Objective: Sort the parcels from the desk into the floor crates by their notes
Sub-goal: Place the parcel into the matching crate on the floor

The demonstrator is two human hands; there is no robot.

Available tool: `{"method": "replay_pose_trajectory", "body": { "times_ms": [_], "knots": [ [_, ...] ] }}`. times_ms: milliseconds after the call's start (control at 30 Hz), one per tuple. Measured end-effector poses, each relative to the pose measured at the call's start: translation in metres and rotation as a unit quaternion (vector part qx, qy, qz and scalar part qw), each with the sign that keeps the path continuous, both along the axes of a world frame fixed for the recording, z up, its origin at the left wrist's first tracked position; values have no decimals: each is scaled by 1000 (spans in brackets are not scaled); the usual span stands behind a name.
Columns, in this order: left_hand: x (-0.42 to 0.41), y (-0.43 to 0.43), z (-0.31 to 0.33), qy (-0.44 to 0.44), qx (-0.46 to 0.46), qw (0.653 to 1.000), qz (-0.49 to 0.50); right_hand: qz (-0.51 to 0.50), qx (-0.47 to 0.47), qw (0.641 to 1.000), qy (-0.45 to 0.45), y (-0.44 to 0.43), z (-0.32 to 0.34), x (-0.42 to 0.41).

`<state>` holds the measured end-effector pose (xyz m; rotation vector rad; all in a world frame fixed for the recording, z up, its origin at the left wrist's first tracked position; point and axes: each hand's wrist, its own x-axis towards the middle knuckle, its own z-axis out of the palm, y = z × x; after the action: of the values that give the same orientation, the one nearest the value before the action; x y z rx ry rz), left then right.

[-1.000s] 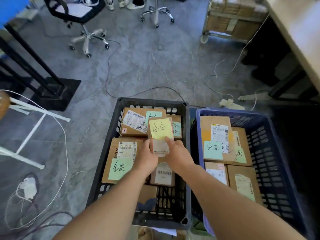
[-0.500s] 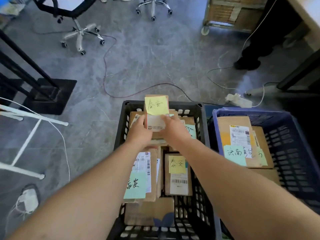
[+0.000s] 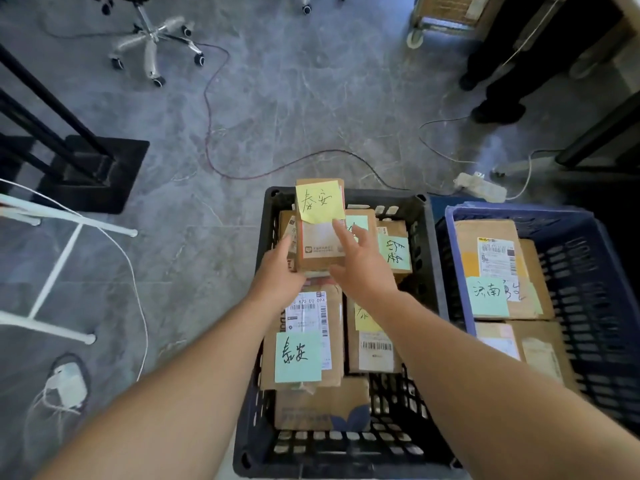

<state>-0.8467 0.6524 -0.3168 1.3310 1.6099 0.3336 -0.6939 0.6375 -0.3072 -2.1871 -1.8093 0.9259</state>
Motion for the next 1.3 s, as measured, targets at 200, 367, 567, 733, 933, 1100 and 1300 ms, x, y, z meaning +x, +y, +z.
{"method": "replay_pose_trajectory", "body": {
  "times_ms": [200, 367, 567, 733, 933, 1100, 1300],
  "knots": [
    [-31, -69, -5, 153, -32, 987, -20, 37, 3, 999, -25, -72, -18, -3],
    [-30, -110, -16, 223, -43, 972, -62, 82, -167, 982, -32, -104, -36, -15],
    [-21, -132, -38, 252, -52, 965, -41, 107, -198, 974, -16, -128, -58, -32],
    [-13, -152, -41, 208, -58, 976, -23, 80, -174, 982, -6, -152, -63, -10],
    [41, -169, -17, 147, -61, 984, -76, 11, -176, 984, 0, -184, -47, 42],
    [82, -147, -17, 119, -42, 987, -103, -7, -158, 987, -34, -167, -44, 78],
    [96, -129, -42, 131, -73, 983, -102, 9, -196, 978, -75, -142, -66, 75]
  ]
}}
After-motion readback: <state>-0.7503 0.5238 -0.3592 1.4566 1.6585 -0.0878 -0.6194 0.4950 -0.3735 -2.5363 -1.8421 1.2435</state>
